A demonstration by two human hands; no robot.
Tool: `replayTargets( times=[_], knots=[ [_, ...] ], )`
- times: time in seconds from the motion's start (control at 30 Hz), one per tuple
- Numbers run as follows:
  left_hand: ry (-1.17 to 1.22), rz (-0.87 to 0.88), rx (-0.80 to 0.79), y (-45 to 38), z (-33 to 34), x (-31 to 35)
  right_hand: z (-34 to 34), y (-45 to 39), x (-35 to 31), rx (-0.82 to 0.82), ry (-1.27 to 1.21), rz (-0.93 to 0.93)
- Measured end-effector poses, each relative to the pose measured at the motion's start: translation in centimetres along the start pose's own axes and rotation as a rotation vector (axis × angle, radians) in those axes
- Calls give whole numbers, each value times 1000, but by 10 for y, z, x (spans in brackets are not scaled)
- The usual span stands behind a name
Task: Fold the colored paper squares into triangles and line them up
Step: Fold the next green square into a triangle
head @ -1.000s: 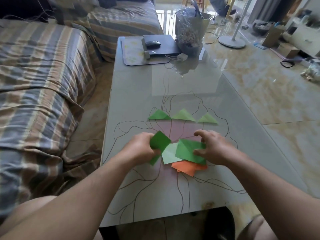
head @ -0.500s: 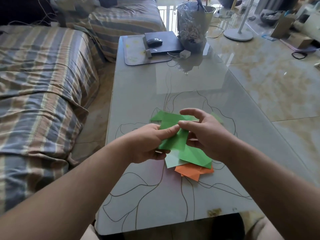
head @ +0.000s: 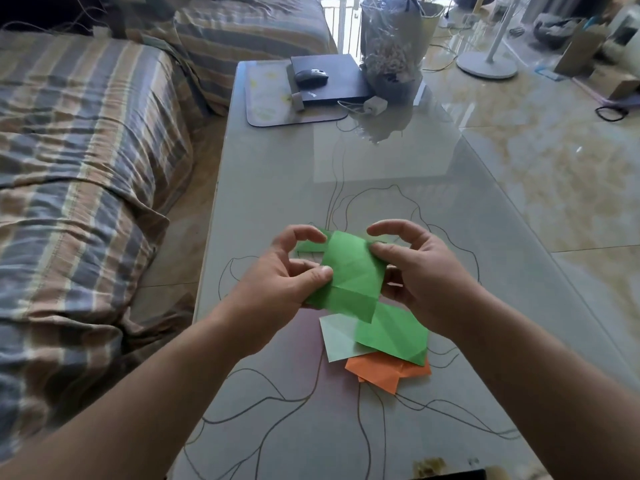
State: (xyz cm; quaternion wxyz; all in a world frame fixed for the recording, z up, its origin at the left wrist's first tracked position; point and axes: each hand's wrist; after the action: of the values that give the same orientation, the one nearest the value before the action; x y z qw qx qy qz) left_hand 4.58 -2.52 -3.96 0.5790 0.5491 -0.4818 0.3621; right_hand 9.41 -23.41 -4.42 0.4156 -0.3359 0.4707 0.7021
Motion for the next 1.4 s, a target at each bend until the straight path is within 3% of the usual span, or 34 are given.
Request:
replayTargets(
  times=[0.13,0.4,1.17,1.3,1.4],
  knots=[
    [-32,20,45,-6,3,-2,-2,-2,-2,-16,112,11],
    [-23,12,138,-9,6,-4,-5,3,-3,-149,106,36],
    [-128,52,79,-2,6,-2,3,3,-3,-24,17,-65],
    [-160,100,38,-2,11,-4,4,3,-3,-80,-39,-146],
    [-174,144,184,-7,7,-8,4,7,-5,-189,106,-334]
  ],
)
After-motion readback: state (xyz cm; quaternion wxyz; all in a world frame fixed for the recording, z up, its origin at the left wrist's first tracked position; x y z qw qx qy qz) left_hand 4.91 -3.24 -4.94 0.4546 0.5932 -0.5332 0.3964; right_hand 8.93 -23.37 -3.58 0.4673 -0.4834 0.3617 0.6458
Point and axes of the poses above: each hand's wrist, its own y-axis away from the middle knuckle, its own z-axis out of the palm, x = y × z, and after that the axes turned 12 degrees about -y, right-handed
